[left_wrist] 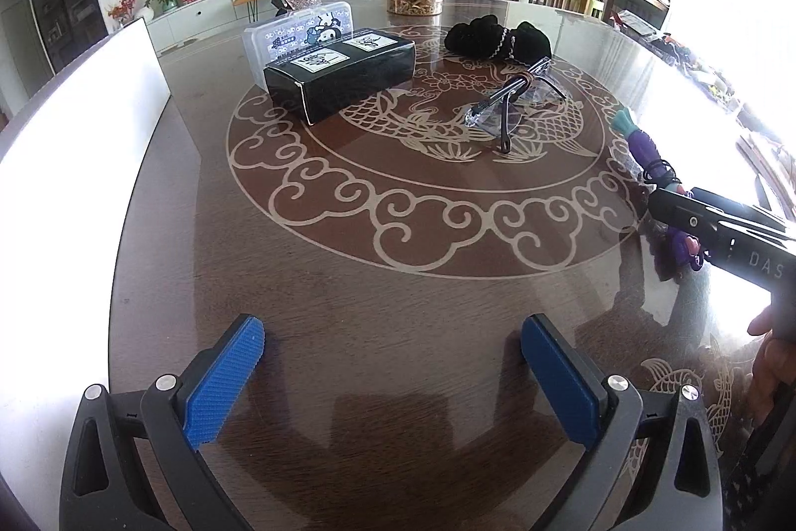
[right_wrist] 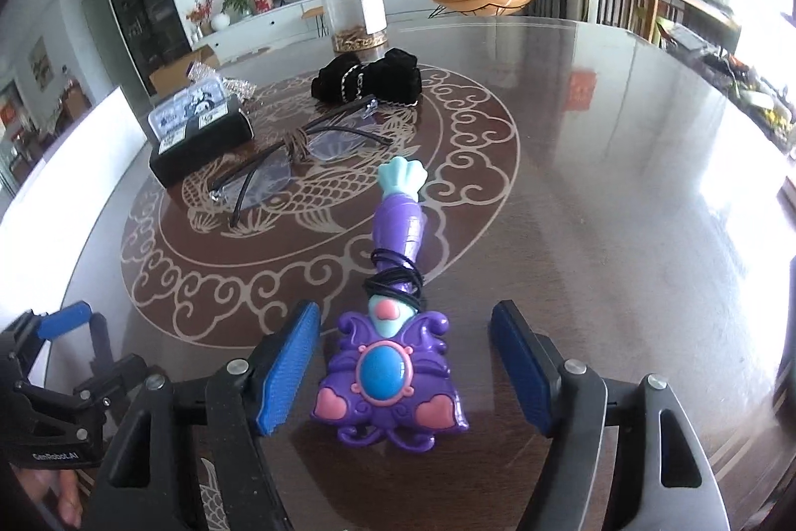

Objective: Organize objects
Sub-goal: 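Grasp the clear rimless glasses with the left tool while the right tool holds the wand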

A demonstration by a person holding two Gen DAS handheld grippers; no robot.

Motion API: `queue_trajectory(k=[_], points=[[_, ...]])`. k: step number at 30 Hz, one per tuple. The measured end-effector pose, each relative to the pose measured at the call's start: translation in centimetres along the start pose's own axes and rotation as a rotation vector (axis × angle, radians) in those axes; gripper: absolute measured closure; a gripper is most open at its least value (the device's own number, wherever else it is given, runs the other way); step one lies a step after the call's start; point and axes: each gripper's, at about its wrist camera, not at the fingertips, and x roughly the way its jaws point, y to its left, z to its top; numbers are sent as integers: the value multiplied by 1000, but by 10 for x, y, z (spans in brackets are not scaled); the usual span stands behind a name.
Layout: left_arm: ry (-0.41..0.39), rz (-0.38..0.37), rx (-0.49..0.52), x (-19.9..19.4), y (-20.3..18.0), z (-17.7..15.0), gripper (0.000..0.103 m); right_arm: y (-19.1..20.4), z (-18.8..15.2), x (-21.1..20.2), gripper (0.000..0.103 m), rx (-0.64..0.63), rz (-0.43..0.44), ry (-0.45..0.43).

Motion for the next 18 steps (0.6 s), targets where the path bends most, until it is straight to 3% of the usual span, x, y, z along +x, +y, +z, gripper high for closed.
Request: queue_trajectory(k=[3, 6, 9, 11, 15, 18], points=[[11, 1, -5, 2, 0, 3, 0, 6, -3, 0, 29, -37, -30, 6], [114, -19, -28, 12, -2, 26, 0, 13, -5, 2, 29, -71, -61, 8], [54, -98, -60, 7, -11, 59, 0, 14, -5, 3, 27, -79, -66, 12], [19, -108, -20, 10, -25, 86, 0, 12, -6, 2, 26, -74, -61, 11], [92, -137, 104, 52, -57, 130, 0, 12, -6, 3, 24, -78, -58, 14], [122, -76, 189, 80, -73, 145, 0, 12, -6, 3, 24, -79, -60, 13]])
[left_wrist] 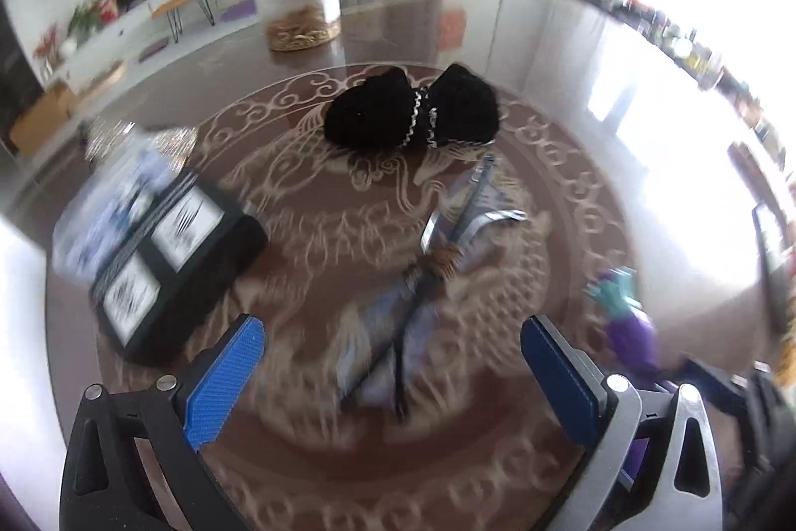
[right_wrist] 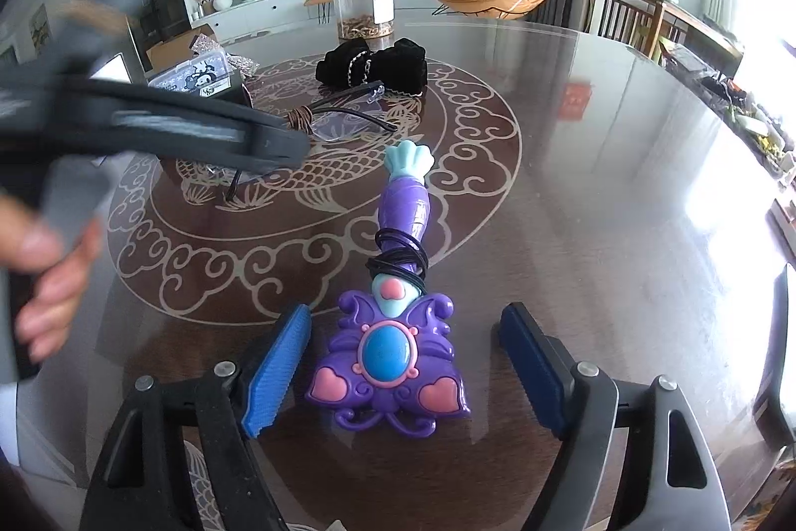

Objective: Organize objects
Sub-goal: 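Grasp the clear rimless glasses with the left tool while the right tool holds the wand, then carry the glasses and wand into the white bin and open both tools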

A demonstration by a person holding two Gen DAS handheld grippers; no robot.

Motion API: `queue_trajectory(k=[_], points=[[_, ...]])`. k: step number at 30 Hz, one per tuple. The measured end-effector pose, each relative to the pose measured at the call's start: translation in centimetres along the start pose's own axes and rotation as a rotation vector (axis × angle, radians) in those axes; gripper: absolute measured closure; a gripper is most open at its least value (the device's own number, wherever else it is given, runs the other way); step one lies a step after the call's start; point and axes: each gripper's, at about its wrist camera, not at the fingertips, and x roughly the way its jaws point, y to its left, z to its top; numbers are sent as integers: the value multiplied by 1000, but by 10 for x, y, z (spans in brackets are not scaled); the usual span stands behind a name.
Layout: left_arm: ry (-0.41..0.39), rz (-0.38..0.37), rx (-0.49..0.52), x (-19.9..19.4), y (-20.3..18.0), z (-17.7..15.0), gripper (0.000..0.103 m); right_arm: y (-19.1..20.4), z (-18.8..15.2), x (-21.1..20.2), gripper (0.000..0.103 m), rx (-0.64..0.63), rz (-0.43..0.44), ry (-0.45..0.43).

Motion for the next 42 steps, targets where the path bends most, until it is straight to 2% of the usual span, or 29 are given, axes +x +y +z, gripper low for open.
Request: queue_trajectory(k=[2, 4, 5, 6, 7, 8, 9, 11, 15, 18, 20, 22, 23, 24, 29, 42], points=[[43, 4, 25, 16, -5, 7, 0, 0, 0, 0, 23, 0, 0, 0], [31, -41, 8, 18, -6, 10, 2, 0, 0, 0, 23, -1, 1, 1], [14, -37, 9, 16, -7, 10, 14, 0, 0, 0, 22, -2, 2, 1], [-18, -39, 9, 11, -9, 8, 36, 0, 0, 0, 22, -3, 2, 2], [-37, -38, 7, 7, -10, 5, 47, 0, 0, 0, 22, -4, 3, 2], [-47, -33, 2, 3, -12, 2, 67, 0, 0, 0, 21, -5, 3, 3], [-56, -33, -4, -2, -14, -5, 81, 0, 0, 0, 21, -6, 4, 4], [-76, -18, -28, -12, -18, -25, 82, 0, 0, 0, 21, -7, 3, 4], [-122, 51, -136, -44, -10, -89, 82, 0, 0, 0, 21, -6, 4, 4], [-144, 115, -244, -72, 6, -142, 81, 1, 0, 0, 20, -12, 1, 7], [-158, 125, -289, -79, 16, -163, 77, 2, -1, 1, 18, -23, -7, 11], [-141, 110, -254, -79, 19, -167, 50, 4, 0, 2, 17, -30, -5, 14], [-111, 115, -232, -75, 19, -165, 21, 4, 0, 1, 17, -29, -3, 14], [-101, 114, -225, -71, 20, -163, 7, 3, 0, 2, 17, -30, -3, 14], [-106, 88, -207, -65, 21, -161, 0, 4, 0, 2, 17, -30, -4, 14], [-106, 81, -203, -64, 20, -161, 0, 4, 0, 3, 11, -35, 8, 18]])
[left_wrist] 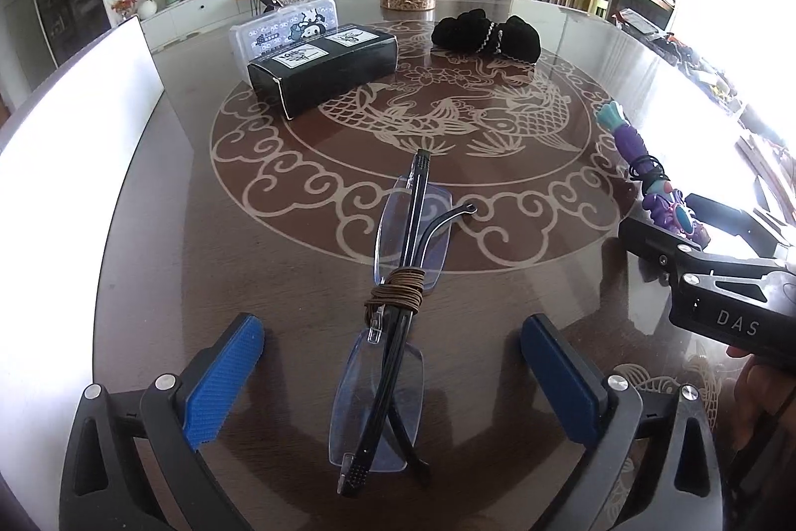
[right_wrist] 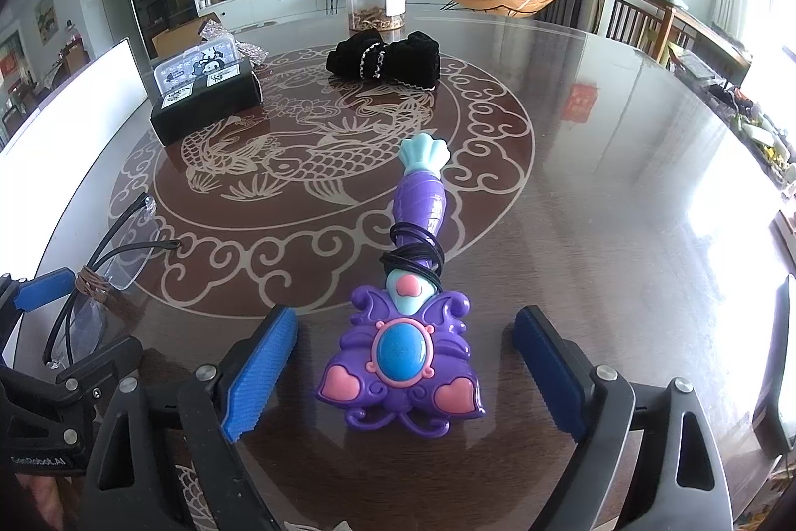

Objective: Organize objects
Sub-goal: 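Carry the glasses and wand into the white bin and open both tools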

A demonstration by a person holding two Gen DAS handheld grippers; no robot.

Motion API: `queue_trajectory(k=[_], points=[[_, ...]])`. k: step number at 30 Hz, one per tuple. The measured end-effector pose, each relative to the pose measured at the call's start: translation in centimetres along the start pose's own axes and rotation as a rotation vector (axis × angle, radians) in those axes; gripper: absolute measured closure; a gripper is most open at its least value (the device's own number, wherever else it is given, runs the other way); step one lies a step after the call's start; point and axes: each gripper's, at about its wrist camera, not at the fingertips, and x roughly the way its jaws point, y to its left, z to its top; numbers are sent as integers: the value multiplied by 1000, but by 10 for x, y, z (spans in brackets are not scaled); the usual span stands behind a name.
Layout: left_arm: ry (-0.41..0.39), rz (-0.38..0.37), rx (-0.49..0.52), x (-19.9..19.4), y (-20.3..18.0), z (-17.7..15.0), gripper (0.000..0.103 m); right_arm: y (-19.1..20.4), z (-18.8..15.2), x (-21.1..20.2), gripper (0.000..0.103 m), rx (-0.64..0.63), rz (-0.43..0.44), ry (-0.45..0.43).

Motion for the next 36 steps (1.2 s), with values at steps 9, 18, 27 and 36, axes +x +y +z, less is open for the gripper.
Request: queue_trajectory(k=[9, 18, 27, 36], points=[[92, -35, 54, 2, 5, 10, 4, -81, 39, -2, 11, 372, 273, 128], [-16, -80, 24, -16, 13, 9, 92, -5, 53, 23, 84, 15, 57, 209], [-256, -234, -57, -117, 34, -23, 92, 6, 30, -81, 85, 84, 177, -22], [-426, -183, -206, -232, 128, -39, 92, 128, 60, -182, 85, -43, 493, -157]])
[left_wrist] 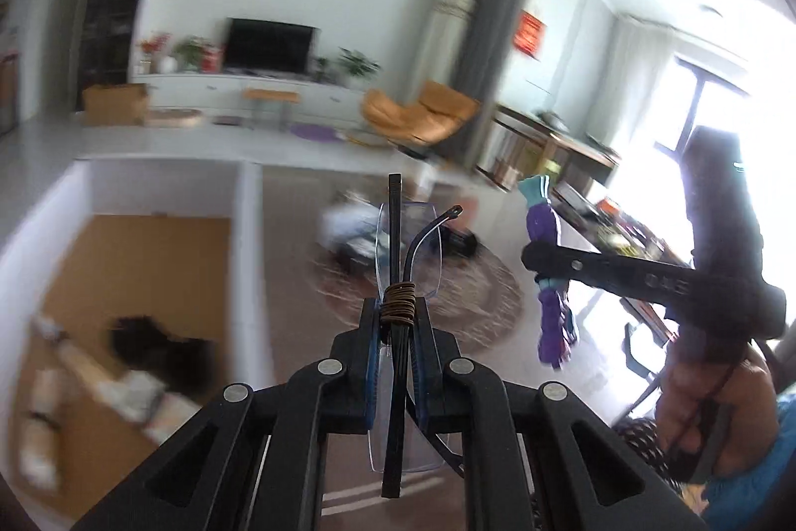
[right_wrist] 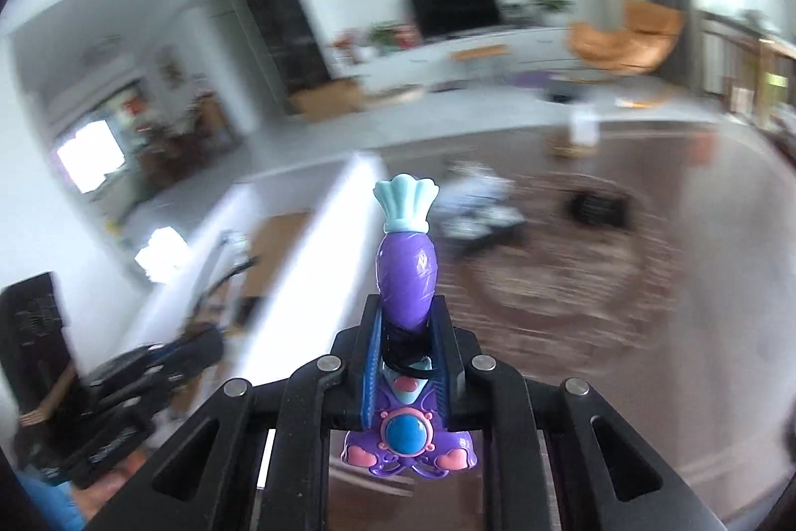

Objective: Organize objects
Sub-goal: 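Carry the glasses and wand into the white bin and open both tools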

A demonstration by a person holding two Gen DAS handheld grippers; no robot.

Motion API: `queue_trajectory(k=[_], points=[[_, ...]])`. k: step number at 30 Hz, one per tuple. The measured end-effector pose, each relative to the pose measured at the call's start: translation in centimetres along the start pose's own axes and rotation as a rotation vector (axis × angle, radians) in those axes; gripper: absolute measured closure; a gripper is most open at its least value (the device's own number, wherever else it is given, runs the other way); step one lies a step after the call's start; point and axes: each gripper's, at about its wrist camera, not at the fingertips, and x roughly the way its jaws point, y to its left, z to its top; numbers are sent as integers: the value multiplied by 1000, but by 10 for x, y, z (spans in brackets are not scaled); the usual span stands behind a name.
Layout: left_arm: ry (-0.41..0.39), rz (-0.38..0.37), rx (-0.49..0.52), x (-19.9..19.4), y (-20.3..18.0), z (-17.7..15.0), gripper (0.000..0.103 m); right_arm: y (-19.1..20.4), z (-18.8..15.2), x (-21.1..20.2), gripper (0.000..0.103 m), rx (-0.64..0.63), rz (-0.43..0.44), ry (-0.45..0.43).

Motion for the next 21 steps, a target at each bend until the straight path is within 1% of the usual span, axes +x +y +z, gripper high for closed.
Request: queue_trajectory(k=[2, 4, 5, 6, 7, 8, 10, 11, 12, 13, 14, 15, 16, 17, 18, 19, 21], points=[[-12, 71, -37, -15, 28, 5, 92, 40, 8, 13, 85, -40, 106, 22], [-13, 186, -63, -29, 62, 5, 92, 80, 10, 39, 85, -96, 183, 63], [-8, 228, -72, -31, 74, 3, 92, 101, 8, 52, 85, -124, 212, 83], [9, 278, -90, -34, 91, 0, 92, 115, 5, 62, 85, -144, 234, 102], [29, 309, -111, -35, 105, -3, 92, 131, 0, 79, 85, -160, 262, 130], [58, 338, -144, -35, 122, -7, 92, 141, -8, 87, 84, -162, 282, 156], [107, 388, -188, -32, 143, -14, 91, 157, -17, 115, 83, -153, 326, 226], [136, 427, -214, -30, 152, -18, 90, 162, -24, 131, 78, -145, 339, 271], [174, 460, -241, -25, 160, -22, 84, 165, -29, 145, 64, -135, 343, 315], [207, 477, -270, -21, 167, -26, 79, 166, -34, 155, 54, -121, 345, 348], [226, 480, -293, -17, 172, -29, 63, 162, -36, 164, 41, -102, 345, 369], [227, 479, -305, -20, 170, -35, 47, 157, -37, 165, 40, -86, 343, 364], [216, 479, -309, -22, 164, -39, 41, 152, -36, 162, 39, -76, 342, 344], [201, 483, -303, -21, 160, -40, 32, 144, -34, 155, 36, -77, 334, 317], [183, 489, -282, -24, 153, -38, 28, 137, -31, 148, 30, -83, 316, 295], [170, 488, -259, -22, 145, -35, 27, 128, -28, 141, 26, -91, 292, 264], [150, 460, -205, -15, 123, -28, 27, 101, -24, 126, 15, -111, 214, 181]])
